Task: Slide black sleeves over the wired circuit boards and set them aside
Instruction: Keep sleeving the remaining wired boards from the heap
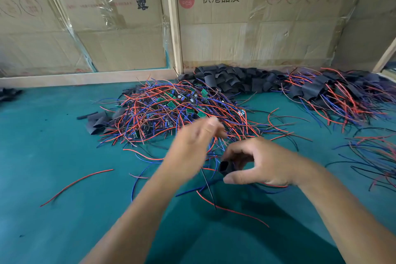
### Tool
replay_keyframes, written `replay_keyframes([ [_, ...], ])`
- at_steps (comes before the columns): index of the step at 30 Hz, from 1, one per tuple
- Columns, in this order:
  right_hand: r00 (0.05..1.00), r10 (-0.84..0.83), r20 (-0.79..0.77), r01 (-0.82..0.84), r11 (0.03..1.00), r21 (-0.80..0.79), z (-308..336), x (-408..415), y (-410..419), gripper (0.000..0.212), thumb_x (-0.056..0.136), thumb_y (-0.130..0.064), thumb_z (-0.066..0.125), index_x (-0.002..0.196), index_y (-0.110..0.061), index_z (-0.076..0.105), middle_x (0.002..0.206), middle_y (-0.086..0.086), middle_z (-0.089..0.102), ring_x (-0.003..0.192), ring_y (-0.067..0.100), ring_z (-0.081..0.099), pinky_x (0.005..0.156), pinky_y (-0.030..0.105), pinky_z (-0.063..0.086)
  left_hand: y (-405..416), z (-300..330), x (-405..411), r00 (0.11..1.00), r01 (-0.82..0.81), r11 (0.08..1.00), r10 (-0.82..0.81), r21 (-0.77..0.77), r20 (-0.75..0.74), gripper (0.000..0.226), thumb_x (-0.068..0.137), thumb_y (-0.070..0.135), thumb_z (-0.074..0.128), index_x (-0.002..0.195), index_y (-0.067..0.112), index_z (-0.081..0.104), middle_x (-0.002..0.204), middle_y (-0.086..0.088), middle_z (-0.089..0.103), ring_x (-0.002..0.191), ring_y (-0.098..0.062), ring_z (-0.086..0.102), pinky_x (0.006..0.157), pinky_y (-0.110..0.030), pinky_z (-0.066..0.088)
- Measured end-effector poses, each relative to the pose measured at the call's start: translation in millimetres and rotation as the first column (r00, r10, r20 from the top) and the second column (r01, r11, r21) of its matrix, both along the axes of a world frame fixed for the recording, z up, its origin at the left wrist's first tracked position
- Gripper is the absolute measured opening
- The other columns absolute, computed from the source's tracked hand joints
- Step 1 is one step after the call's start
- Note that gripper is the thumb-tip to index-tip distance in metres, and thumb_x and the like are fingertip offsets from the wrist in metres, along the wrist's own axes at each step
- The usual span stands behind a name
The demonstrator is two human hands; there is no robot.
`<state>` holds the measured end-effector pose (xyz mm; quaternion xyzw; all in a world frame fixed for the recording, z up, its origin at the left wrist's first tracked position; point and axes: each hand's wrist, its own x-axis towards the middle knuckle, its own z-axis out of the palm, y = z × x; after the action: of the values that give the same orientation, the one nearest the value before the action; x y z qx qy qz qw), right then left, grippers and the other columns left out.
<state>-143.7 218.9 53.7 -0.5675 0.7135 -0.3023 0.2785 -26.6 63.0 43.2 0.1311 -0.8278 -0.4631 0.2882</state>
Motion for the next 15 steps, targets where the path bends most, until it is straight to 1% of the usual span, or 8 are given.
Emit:
replay_keyframes([
  [1,1.000,0.003,-0.018,-0.004,1.000,-0.003,-0.1,-1.3,0.7,0.040,0.073,-0.059,0.074,0.101,-0.031,0.070,0.092,-0.008,0.073,0.083,0.015,0.068,0.083,0.046,0.054,7.4,-8.4,-4.5,0.993,0.060,0.998,-0.057,-0.026,0.101,0.045,0.100,0.043,0.038,0.083,0.014,0.068,0.078,0.005,0.069,0.077,-0.013,0.062,0.078,-0.035,0.050],
  [2,1.000,0.006,-0.030,-0.007,1.000,-0.006,-0.2,-2.9,1.8,0.043,0.073,-0.060,0.073,0.102,-0.028,0.070,0.092,-0.006,0.072,0.084,0.017,0.067,0.083,0.047,0.053,12.2,-16.3,-7.0,0.985,0.098,0.994,-0.089,-0.054,0.148,0.048,0.102,0.047,0.038,0.074,0.015,0.061,0.067,0.009,0.059,0.065,-0.012,0.053,0.068,-0.035,0.045],
  [3,0.999,0.012,-0.038,-0.012,1.000,-0.006,0.0,-4.5,2.8,0.043,0.074,-0.060,0.073,0.102,-0.028,0.070,0.092,-0.005,0.071,0.085,0.019,0.066,0.083,0.048,0.053,14.9,-22.2,-8.3,0.980,0.133,0.989,-0.121,-0.068,0.158,0.048,0.103,0.047,0.038,0.068,0.018,0.052,0.060,0.012,0.048,0.059,-0.009,0.042,0.060,-0.031,0.038],
  [4,0.999,0.022,-0.034,-0.022,1.000,-0.010,0.0,-6.1,4.1,0.041,0.074,-0.059,0.074,0.102,-0.030,0.069,0.092,-0.004,0.071,0.085,0.020,0.066,0.083,0.048,0.053,16.3,-25.1,-8.4,0.979,0.150,0.986,-0.138,-0.071,0.152,0.047,0.105,0.046,0.038,0.064,0.023,0.045,0.058,0.013,0.041,0.057,-0.007,0.035,0.057,-0.027,0.032],
  [6,0.999,0.031,0.019,-0.030,0.999,-0.037,0.0,-10.4,6.3,0.031,0.076,-0.054,0.076,0.100,-0.035,0.068,0.093,-0.003,0.071,0.085,0.022,0.067,0.083,0.046,0.053,14.1,-25.1,-8.6,0.980,0.152,0.986,-0.140,-0.075,0.140,0.046,0.105,0.043,0.040,0.061,0.031,0.042,0.056,0.014,0.040,0.056,-0.006,0.032,0.054,-0.022,0.027],
  [9,0.996,-0.004,0.094,0.011,0.997,-0.075,0.8,-19.5,10.4,0.033,0.074,-0.050,0.078,0.101,-0.033,0.068,0.093,0.000,0.071,0.087,0.027,0.066,0.085,0.047,0.052,10.2,-22.0,-7.5,0.972,0.180,0.977,-0.157,-0.118,0.177,0.040,0.105,0.039,0.046,0.069,0.023,0.048,0.058,0.011,0.038,0.057,-0.008,0.032,0.054,-0.025,0.028],
  [12,0.992,-0.006,0.127,0.017,0.996,-0.084,-0.5,-25.6,13.0,0.032,0.074,-0.048,0.079,0.100,-0.032,0.069,0.093,-0.001,0.072,0.087,0.028,0.067,0.086,0.048,0.054,7.1,-20.7,-4.4,0.960,0.221,0.965,-0.189,-0.141,0.207,0.024,0.103,0.030,0.054,0.082,0.017,0.060,0.062,0.009,0.046,0.058,-0.007,0.036,0.056,-0.027,0.033],
  [15,0.995,-0.009,0.104,0.019,0.995,-0.094,-0.8,-30.5,15.1,0.028,0.075,-0.047,0.079,0.097,-0.032,0.070,0.093,0.000,0.073,0.086,0.028,0.068,0.086,0.051,0.054,4.4,-19.0,-3.4,0.967,0.196,0.972,-0.170,-0.127,0.190,0.024,0.103,0.028,0.054,0.084,0.014,0.059,0.062,0.008,0.045,0.057,-0.008,0.034,0.055,-0.030,0.033],
])
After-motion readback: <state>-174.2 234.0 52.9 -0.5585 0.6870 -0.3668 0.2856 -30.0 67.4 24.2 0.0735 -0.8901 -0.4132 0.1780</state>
